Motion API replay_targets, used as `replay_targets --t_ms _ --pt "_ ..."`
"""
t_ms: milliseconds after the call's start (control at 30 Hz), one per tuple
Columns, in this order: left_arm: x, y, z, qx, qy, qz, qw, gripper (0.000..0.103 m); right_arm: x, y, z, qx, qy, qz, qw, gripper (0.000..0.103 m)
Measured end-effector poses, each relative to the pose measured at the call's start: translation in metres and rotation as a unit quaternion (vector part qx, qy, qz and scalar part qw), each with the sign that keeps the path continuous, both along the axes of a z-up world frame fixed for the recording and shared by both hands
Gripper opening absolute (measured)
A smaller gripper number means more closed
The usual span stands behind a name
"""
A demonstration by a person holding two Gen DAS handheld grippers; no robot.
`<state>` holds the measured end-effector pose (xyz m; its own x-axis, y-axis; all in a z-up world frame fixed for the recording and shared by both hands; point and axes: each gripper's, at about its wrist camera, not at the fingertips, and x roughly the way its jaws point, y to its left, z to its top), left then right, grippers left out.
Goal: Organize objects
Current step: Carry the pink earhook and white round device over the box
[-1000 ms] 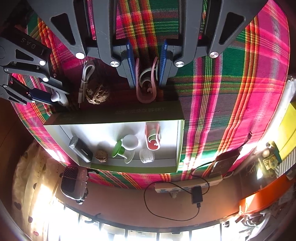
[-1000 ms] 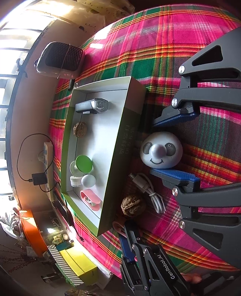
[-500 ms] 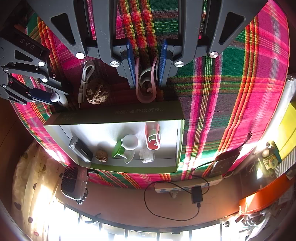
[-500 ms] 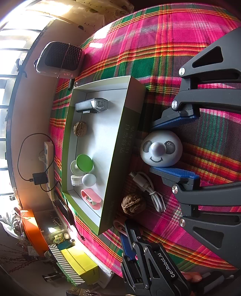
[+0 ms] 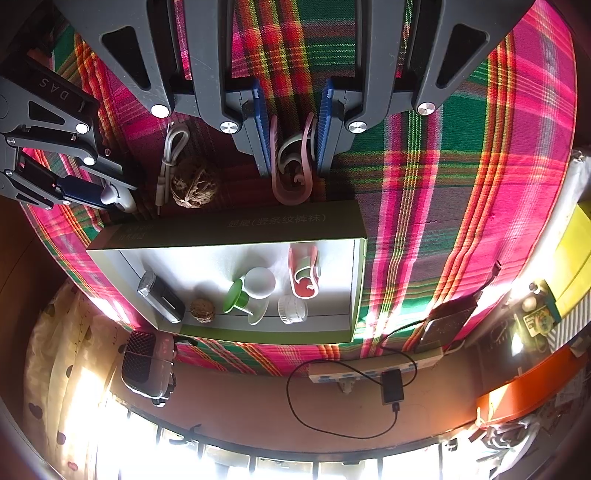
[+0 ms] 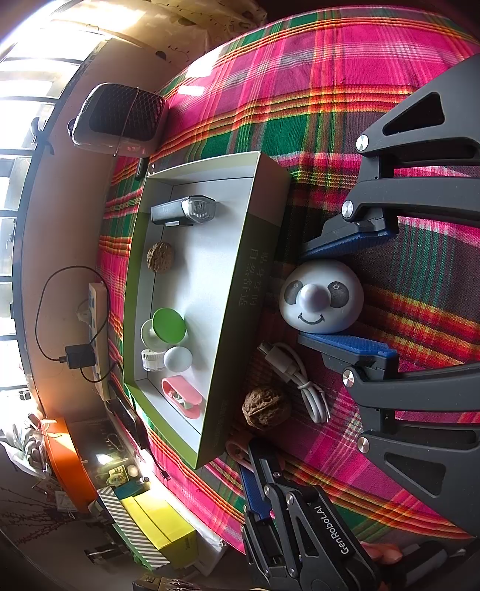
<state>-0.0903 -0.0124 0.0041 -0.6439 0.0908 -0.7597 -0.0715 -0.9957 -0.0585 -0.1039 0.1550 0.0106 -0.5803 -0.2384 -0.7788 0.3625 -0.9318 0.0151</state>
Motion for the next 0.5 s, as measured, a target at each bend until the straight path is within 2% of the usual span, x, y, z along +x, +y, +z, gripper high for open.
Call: replay_targets --t_ms 500 --pt "0.01 0.0 0.018 0.006 0.026 -0.01 0.9996 0.021 0.004 0.004 0.014 -0.008 0.014 -0.004 1.0 0.041"
